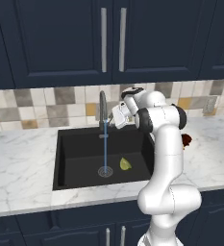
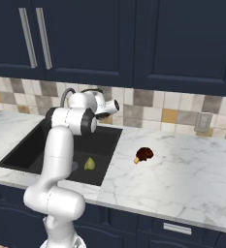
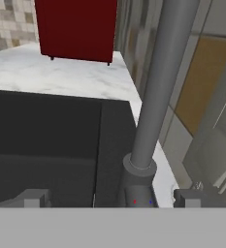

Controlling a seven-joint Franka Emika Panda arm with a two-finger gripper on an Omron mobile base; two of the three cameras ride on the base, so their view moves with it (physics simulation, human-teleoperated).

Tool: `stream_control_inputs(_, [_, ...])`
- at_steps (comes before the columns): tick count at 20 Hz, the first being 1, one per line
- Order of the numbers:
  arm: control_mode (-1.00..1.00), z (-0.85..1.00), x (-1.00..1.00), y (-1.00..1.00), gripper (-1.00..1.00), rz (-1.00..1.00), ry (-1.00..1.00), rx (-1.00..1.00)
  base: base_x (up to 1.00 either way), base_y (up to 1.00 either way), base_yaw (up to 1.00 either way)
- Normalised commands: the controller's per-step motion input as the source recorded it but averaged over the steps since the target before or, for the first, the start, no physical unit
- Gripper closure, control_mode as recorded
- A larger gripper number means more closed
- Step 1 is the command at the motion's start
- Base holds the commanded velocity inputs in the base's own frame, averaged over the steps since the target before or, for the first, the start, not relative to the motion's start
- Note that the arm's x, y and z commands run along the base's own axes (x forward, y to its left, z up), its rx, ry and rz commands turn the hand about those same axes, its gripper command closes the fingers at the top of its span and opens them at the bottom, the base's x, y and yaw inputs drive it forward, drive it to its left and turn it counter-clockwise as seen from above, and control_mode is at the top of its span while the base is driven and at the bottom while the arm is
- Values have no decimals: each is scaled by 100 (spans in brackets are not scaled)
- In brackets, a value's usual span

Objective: Turn on the sink faucet. Then move the lemon wedge from the counter to the sink. Turn off the sink. Move the vegetable from the sink to the pot next to the stove. Finally move the pot to the rear left burner.

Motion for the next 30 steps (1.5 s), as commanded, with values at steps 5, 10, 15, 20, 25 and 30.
stream_control_inputs(5, [-100,0,0,43,-100,3,0,0,0,0,0])
stream_control_inputs(10, [-100,0,0,49,-100,2,2,0,0,0,0])
stream_control_inputs(15, [-100,2,0,55,-100,0,3,0,0,0,0])
stream_control_inputs(20, [-100,3,0,59,-100,0,4,0,0,0,0])
stream_control_inputs(25, [-100,0,0,56,-100,0,4,0,0,0,0])
stream_control_inputs(30, [-100,0,0,55,-100,0,3,0,0,0,0])
